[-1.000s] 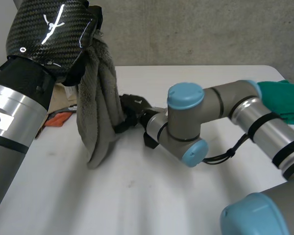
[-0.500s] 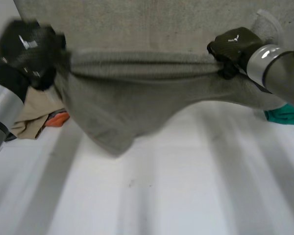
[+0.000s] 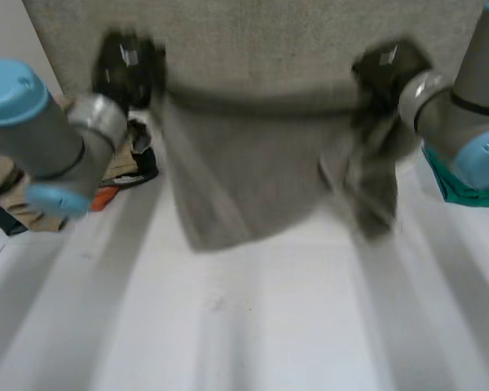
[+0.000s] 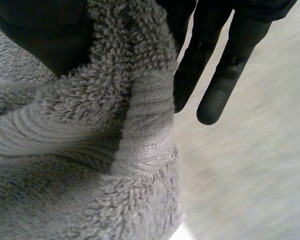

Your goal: Fold the laundry.

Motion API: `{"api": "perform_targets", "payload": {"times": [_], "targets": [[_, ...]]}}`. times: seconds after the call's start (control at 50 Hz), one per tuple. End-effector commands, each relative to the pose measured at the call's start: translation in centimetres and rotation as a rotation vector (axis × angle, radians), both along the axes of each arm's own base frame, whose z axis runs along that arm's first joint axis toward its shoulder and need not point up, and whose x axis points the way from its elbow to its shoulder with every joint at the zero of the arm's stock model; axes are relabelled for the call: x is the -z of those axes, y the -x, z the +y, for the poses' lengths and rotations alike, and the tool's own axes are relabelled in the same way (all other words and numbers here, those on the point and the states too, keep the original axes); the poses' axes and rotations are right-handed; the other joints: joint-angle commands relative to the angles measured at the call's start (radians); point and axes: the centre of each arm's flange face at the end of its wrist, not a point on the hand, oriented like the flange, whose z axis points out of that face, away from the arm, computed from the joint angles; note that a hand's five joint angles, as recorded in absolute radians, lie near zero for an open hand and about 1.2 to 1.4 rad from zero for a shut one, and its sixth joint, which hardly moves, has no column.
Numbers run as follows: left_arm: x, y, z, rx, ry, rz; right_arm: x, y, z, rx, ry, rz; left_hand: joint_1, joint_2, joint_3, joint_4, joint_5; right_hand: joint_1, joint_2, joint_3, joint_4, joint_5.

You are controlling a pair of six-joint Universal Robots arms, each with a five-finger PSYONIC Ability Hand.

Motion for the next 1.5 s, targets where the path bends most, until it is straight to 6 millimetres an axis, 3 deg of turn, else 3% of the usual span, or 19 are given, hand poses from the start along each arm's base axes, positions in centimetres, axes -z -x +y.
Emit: {"api": "perform_targets", "payload": {"times": [0.02,0.08,0.14,0.22,0.32,0.34,0.38,0.42,0.5,0.54,0.58,0.62,0.74,0.86,0.98,1.16,1.26,1.32,1.5], "targets": [[-9.5,-0.1,0.7,0.002,0.406,0.264,-6.5,-0.5,-1.9,0.002,0.424,-0.238,0.263,0.195,0.202,0.195,0.226,0.293,0.219,0.207,0.197,0.245],[-9.3,-0.7,1.2,-0.004,0.375,0.281,-5.7,-0.6,-1.7,-0.003,0.404,-0.232,0.263,0.195,0.202,0.195,0.226,0.293,0.219,0.207,0.197,0.245],[-6.7,-0.6,1.3,-0.009,0.284,0.248,-4.2,-0.7,-1.6,-0.009,0.353,-0.213,0.263,0.195,0.202,0.195,0.226,0.293,0.219,0.207,0.197,0.245],[-1.8,-0.6,1.7,-0.018,0.128,0.178,-0.2,-0.9,-1.3,-0.027,0.209,-0.154,0.263,0.195,0.202,0.195,0.226,0.293,0.219,0.207,0.197,0.245],[4.5,-1.0,3.0,-0.026,-0.058,0.096,7.8,-0.9,-0.8,-0.043,-0.063,-0.051,0.263,0.195,0.202,0.195,0.226,0.293,0.219,0.207,0.197,0.245],[6.5,-1.1,3.8,-0.025,-0.116,0.070,9.0,-0.9,-0.7,-0.040,-0.103,-0.038,0.263,0.195,0.202,0.195,0.226,0.293,0.219,0.207,0.197,0.245],[8.3,-1.2,4.6,-0.022,-0.170,0.047,11.1,-0.7,-0.2,-0.034,-0.182,-0.006,0.263,0.195,0.202,0.195,0.226,0.293,0.219,0.207,0.197,0.245],[10.3,-1.3,5.8,-0.020,-0.233,0.020,13.9,-0.2,0.7,-0.027,-0.298,0.038,0.263,0.195,0.202,0.195,0.226,0.110,0.036,0.023,0.014,0.062],[12.3,-1.5,8.1,-0.004,-0.304,-0.014,15.7,0.7,1.8,-0.010,-0.410,0.078,0.263,0.195,0.202,0.195,0.226,-0.497,-0.571,-0.584,-0.593,-0.545],[12.1,-1.6,8.8,0.003,-0.307,-0.016,16.2,1.0,2.4,0.000,-0.451,0.084,0.263,0.195,0.202,0.195,0.226,-0.805,-0.879,-0.891,-0.901,-0.853],[10.8,-1.8,9.7,0.009,-0.281,-0.013,16.3,1.2,2.6,0.002,-0.471,0.082,0.263,0.195,0.202,0.195,0.226,-0.833,-0.907,-0.920,-0.929,-0.881],[9.6,-1.9,10.4,0.016,-0.254,-0.005,15.0,1.5,3.0,0.007,-0.467,0.078,0.263,0.195,0.202,0.195,0.226,-0.851,-0.925,-0.937,-0.947,-0.899],[8.2,-2.2,11.4,0.048,-0.224,-0.001,9.3,4.2,3.6,0.059,-0.468,0.064,0.263,0.195,0.202,0.195,0.226,-0.842,-0.916,-0.929,-0.938,-0.890],[8.6,-2.3,12.2,0.073,-0.239,-0.016,8.9,5.9,3.0,0.092,-0.523,0.082,0.263,0.195,0.202,0.195,0.226,-0.827,-0.902,-0.914,-0.924,-0.876],[9.2,-2.4,12.5,0.073,-0.259,-0.024,9.7,6.4,1.5,0.102,-0.506,0.140,0.263,0.195,0.202,0.195,0.226,-0.789,-0.863,-0.876,-0.885,-0.837],[9.4,-2.6,12.4,0.065,-0.268,-0.023,12.3,6.8,3.1,0.108,-0.617,0.129,0.263,0.195,0.202,0.195,0.226,-0.663,-0.737,-0.749,-0.759,-0.711],[9.4,-2.7,12.2,0.062,-0.268,-0.022,12.3,8.1,5.9,0.156,-0.667,0.044,0.263,0.195,0.202,0.195,0.226,-0.660,-0.734,-0.747,-0.756,-0.708],[9.5,-2.7,12.3,0.062,-0.271,-0.021,13.3,9.4,7.5,0.187,-0.675,-0.002,0.263,0.195,0.202,0.195,0.226,-0.642,-0.717,-0.729,-0.739,-0.691],[9.5,-2.7,12.3,0.063,-0.274,-0.019,16.2,9.9,11.2,0.163,-0.615,-0.037,0.263,0.195,0.202,0.195,0.226,-0.443,-0.517,-0.529,-0.539,-0.491]]}}
